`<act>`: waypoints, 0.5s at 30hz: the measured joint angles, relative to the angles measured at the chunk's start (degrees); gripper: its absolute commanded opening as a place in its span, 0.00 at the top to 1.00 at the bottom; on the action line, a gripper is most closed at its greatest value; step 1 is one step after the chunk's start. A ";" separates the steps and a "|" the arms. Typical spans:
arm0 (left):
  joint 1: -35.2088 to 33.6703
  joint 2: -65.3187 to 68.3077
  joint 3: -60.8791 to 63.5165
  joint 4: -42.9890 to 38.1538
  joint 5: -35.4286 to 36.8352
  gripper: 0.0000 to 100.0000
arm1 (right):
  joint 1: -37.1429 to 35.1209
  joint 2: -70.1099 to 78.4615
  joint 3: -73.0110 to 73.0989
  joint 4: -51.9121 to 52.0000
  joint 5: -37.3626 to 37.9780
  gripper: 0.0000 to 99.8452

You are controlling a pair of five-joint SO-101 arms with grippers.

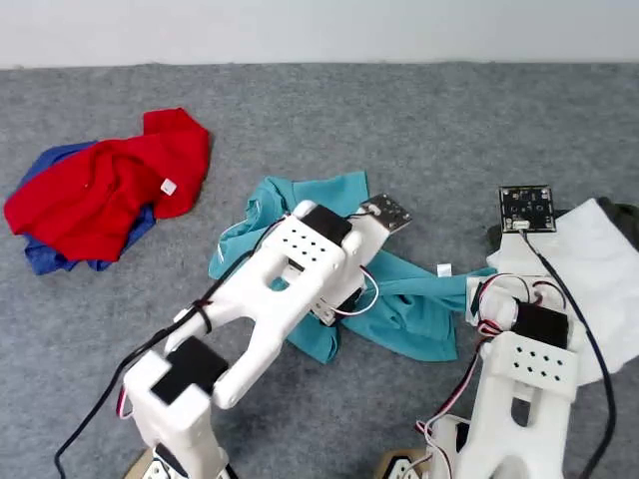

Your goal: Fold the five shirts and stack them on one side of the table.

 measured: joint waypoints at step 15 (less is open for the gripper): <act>0.00 8.79 -0.09 -4.13 0.00 0.94 | 0.00 0.00 0.00 0.00 0.00 0.99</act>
